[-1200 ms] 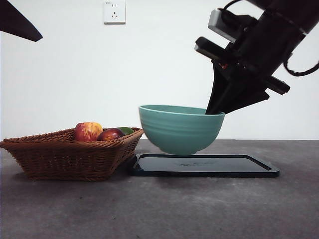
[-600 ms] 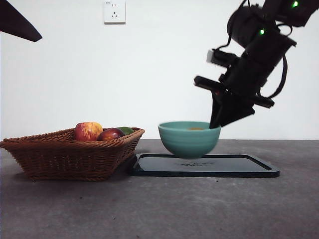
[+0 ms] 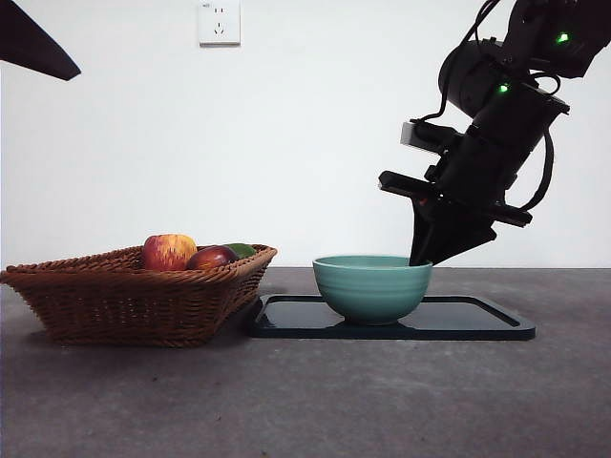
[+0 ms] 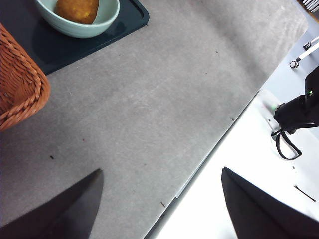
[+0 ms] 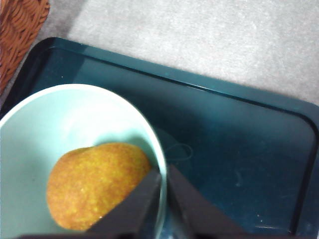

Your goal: Pick up the wifruite, put it on the bowl, pick up the plate, put it on desk

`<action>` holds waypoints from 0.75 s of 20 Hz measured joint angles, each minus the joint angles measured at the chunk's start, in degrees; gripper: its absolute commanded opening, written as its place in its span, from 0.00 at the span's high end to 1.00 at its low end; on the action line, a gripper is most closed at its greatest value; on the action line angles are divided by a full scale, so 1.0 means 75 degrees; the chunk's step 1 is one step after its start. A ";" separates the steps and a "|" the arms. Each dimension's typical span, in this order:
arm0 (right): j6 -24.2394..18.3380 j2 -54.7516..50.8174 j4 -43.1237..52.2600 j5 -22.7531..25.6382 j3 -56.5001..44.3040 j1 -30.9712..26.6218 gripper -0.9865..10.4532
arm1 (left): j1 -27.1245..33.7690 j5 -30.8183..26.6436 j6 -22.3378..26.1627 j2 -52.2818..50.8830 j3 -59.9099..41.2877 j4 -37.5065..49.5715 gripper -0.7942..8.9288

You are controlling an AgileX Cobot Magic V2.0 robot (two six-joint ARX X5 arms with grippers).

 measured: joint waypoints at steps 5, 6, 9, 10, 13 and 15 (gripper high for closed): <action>0.0067 -0.0023 0.0000 0.0012 0.0009 0.0000 0.75 | 0.0000 0.0000 0.0000 0.0000 0.0000 0.0000 0.53; 0.0067 -0.0122 -0.0006 0.0015 0.0009 -0.0003 0.75 | 0.0000 0.0000 0.0000 0.0000 0.0000 0.0000 0.53; 0.0070 -0.1020 -0.0055 0.0157 0.0012 -0.0003 0.75 | 0.0000 0.0000 0.0000 0.0000 0.0000 0.0000 0.53; 0.0070 -0.1387 -0.0157 0.0154 0.0015 -0.0003 0.75 | 0.0000 0.0000 0.0000 0.0000 0.0000 0.0000 0.53; 0.0070 -0.2433 -0.0851 -0.0137 0.0026 0.0032 0.75 | 0.0000 0.0000 0.0055 0.0000 0.0000 0.0003 0.53; 0.0061 -0.3179 -0.1469 -0.0466 0.0026 0.0102 0.75 | 0.0000 0.0000 0.0064 0.0000 0.0000 0.0017 0.53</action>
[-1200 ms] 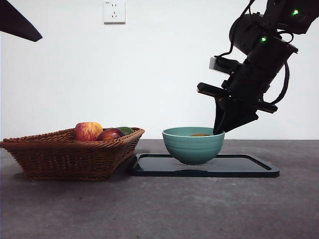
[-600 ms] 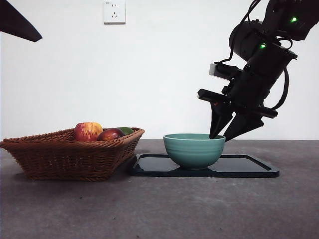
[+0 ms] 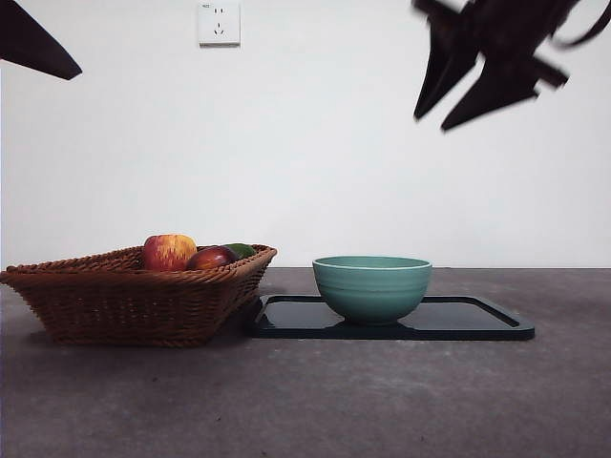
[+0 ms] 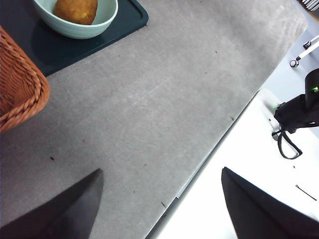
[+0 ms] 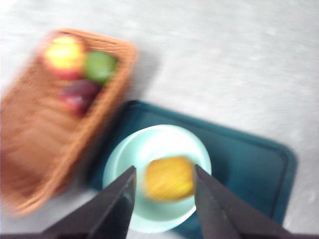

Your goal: Pick up the wifruite, put it on the bowl, pick up the plate, put it on desk

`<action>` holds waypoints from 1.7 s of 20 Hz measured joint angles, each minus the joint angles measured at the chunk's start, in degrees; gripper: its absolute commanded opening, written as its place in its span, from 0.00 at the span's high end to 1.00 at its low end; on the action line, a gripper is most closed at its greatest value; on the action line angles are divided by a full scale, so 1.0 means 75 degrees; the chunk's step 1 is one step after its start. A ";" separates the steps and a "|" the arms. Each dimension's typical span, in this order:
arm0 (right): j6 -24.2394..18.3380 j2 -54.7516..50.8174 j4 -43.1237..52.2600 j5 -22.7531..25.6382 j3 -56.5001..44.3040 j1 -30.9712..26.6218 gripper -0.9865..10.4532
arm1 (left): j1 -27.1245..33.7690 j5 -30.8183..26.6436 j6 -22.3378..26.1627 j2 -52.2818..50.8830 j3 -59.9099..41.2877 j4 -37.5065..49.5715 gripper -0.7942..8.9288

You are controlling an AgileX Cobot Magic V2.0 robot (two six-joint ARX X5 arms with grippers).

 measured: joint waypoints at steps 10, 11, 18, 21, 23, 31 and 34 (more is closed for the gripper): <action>-0.0548 -0.2165 -0.2302 -0.0154 -0.0525 0.0874 0.75 | 0.0000 0.0000 0.0076 0.0000 0.0000 0.0009 0.53; -0.0557 -0.2372 -0.2308 -0.0154 -0.0775 0.0988 0.75 | 0.0000 0.0000 0.0076 0.0000 0.0000 0.0009 0.53; -0.0635 -0.3439 -0.2355 -0.0251 -0.2477 0.1714 0.76 | 0.0000 0.0000 0.0131 0.0000 0.0000 0.0012 0.53; -0.0635 -0.3494 -0.2398 -0.0629 -0.2684 0.1781 0.76 | 0.0000 0.0000 0.0131 0.0000 0.0000 0.0012 0.53; -0.0635 -0.3497 -0.2358 -0.0761 -0.2684 0.1789 0.76 | 0.0000 0.0000 0.0131 0.0000 0.0000 0.0012 0.53; -0.0635 -0.3497 -0.2361 -0.0758 -0.2684 0.1789 0.76 | 0.0000 0.0000 0.0131 0.0000 0.0000 0.0006 0.53; -0.0635 -0.3497 -0.2361 -0.0758 -0.2684 0.1789 0.76 | 0.0000 0.0000 0.0131 0.0000 0.0000 0.0006 0.53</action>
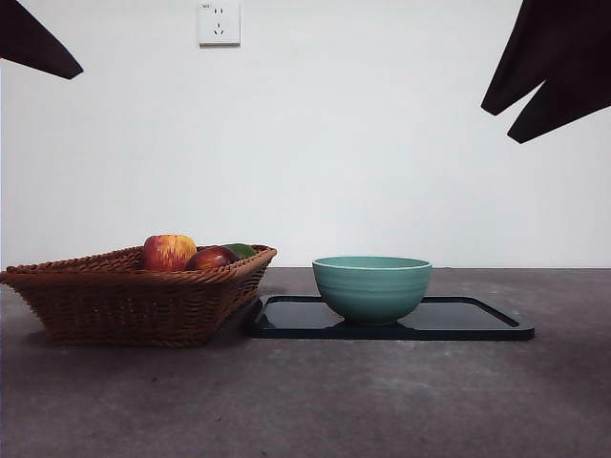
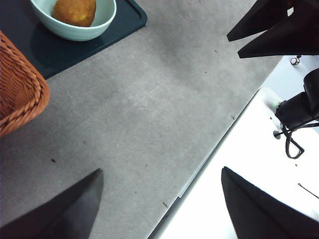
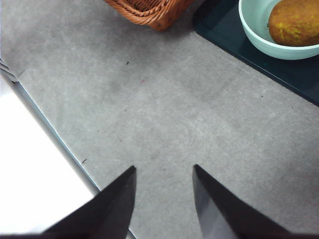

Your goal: Pick up the wifruite, put it on the bowl, pick up the plate, put it on desk

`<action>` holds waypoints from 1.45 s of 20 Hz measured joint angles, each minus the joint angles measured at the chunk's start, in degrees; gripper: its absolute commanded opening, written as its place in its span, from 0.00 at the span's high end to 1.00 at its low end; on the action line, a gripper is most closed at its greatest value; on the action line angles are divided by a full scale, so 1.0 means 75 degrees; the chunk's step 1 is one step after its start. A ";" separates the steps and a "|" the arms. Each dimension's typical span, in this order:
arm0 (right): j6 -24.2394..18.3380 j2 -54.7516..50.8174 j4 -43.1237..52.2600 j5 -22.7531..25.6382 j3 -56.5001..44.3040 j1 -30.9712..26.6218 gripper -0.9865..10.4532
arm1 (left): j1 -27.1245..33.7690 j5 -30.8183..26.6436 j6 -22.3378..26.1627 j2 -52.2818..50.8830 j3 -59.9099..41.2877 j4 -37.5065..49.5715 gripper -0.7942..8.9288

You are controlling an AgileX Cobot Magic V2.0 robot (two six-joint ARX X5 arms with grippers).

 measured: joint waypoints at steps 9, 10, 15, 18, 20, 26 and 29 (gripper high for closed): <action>0.0000 0.0000 0.0000 0.0000 0.0000 0.0000 0.76 | 0.0000 0.0000 0.0000 0.0000 0.0000 0.0038 0.53; 0.0000 0.0000 0.0000 0.0000 0.0000 0.0000 0.76 | 0.0000 0.0000 0.0000 0.0000 0.0000 0.0099 0.53; 0.0000 0.0000 0.0000 0.0000 0.0000 0.0000 0.76 | -0.0006 -0.0242 -0.0003 0.0478 0.0096 0.0918 0.53; 0.0006 0.0000 -0.0003 0.0000 0.0000 0.0000 0.76 | -0.0006 -0.0265 0.0000 0.1390 0.0766 0.1160 0.53; 0.0047 -0.0012 -0.0026 0.0000 0.0000 0.0000 0.76 | -0.0009 -0.0344 0.0047 0.2130 0.1393 0.1364 0.53; 0.0376 -0.0793 -0.0236 -0.0187 0.0000 0.0000 0.76 | -0.0012 -0.0431 0.0490 0.4631 0.3518 0.1422 0.53; 0.0644 -0.1478 -0.0353 -0.0187 0.0000 0.0000 0.76 | -0.0012 -0.0431 0.0632 0.5683 0.4307 0.1437 0.53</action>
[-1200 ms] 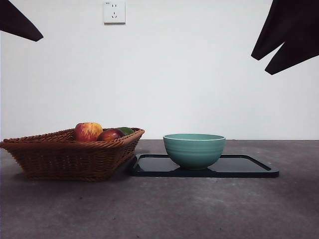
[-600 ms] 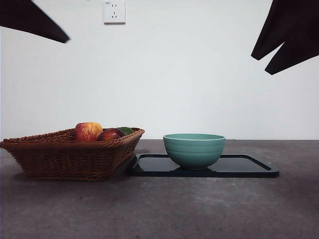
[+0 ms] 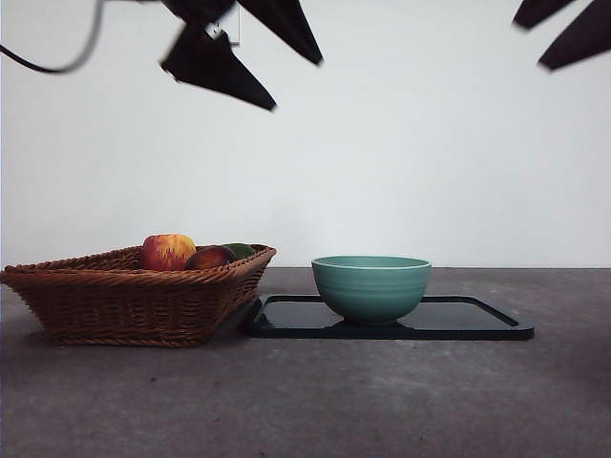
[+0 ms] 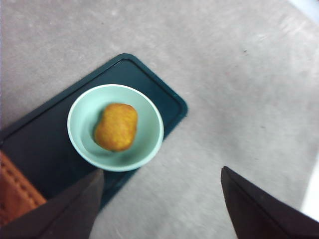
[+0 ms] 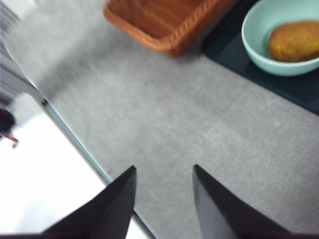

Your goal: Pick up the wifruite, put it on the bowl, pick up the plate, put it on desk

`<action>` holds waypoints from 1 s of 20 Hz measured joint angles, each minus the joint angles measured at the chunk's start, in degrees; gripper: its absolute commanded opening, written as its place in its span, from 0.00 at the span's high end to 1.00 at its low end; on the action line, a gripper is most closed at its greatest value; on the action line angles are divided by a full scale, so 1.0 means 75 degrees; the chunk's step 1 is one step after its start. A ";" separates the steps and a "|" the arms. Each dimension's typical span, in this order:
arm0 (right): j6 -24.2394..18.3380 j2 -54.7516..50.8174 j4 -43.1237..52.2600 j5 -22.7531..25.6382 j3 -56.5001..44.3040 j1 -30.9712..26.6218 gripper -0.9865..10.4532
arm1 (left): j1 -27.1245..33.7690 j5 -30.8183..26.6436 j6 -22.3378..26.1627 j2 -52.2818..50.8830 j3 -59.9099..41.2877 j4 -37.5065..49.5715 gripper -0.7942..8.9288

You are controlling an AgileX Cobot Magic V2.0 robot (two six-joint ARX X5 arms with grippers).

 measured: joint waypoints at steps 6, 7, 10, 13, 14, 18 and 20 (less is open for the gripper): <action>0.0597 -0.1157 -0.0396 0.0000 0.0000 0.0000 0.76 | -0.0224 -0.0289 0.0227 0.1585 0.0737 0.0353 0.53; 0.0673 -0.1300 -0.0507 0.0003 0.0000 0.0000 0.76 | -0.0283 -0.0367 0.0239 0.1743 0.0781 0.0530 0.53; 0.0810 -0.1574 -0.0848 0.0003 0.0003 0.0000 0.76 | -0.0452 -0.0428 0.0262 0.2250 0.1061 0.0717 0.53; 0.0950 -0.1702 -0.1067 0.0009 0.0000 0.0000 0.76 | -0.0632 -0.0796 0.0417 0.2687 0.1300 0.0985 0.53; 0.0976 -0.1722 -0.1096 0.0009 0.0000 0.0000 0.76 | -0.0688 -0.0959 0.0504 0.2804 0.1367 0.1014 0.53; 0.1000 -0.1743 -0.1157 0.0009 0.0000 0.0000 0.76 | -0.0769 -0.1192 0.0816 0.3249 0.1472 0.1233 0.53; 0.1000 -0.1743 -0.1201 0.0012 0.0000 0.0000 0.76 | -0.0764 -0.1209 0.0866 0.3456 0.1486 0.1329 0.53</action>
